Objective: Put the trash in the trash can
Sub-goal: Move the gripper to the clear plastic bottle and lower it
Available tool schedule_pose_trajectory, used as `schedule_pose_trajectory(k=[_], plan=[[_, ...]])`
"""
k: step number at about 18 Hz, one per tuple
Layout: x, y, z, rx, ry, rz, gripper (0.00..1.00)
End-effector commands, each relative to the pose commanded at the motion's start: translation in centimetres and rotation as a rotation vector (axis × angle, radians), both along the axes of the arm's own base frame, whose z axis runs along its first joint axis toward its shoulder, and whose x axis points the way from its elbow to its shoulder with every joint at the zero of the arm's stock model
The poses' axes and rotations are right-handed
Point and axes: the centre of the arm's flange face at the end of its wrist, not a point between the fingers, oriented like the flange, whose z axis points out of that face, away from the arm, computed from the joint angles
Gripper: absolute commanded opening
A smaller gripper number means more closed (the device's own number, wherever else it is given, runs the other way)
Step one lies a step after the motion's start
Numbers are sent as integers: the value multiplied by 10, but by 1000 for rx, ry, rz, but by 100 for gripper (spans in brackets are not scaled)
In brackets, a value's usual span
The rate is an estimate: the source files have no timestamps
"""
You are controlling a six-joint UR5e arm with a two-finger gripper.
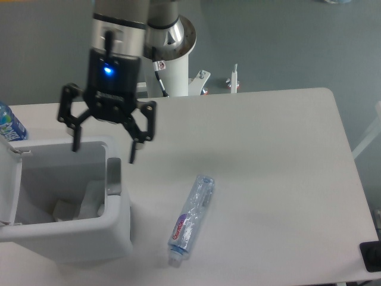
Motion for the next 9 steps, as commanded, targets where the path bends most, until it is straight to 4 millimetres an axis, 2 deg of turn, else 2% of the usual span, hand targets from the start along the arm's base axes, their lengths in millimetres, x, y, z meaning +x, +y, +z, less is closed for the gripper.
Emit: schedule_pose_trajectory(k=[3,7,9], plan=[[-38,-2,-29,-35,-32,47,100],[-90,1,-78,-87,-79,95,100],[-105,3,-100,-114,-79,83,100]])
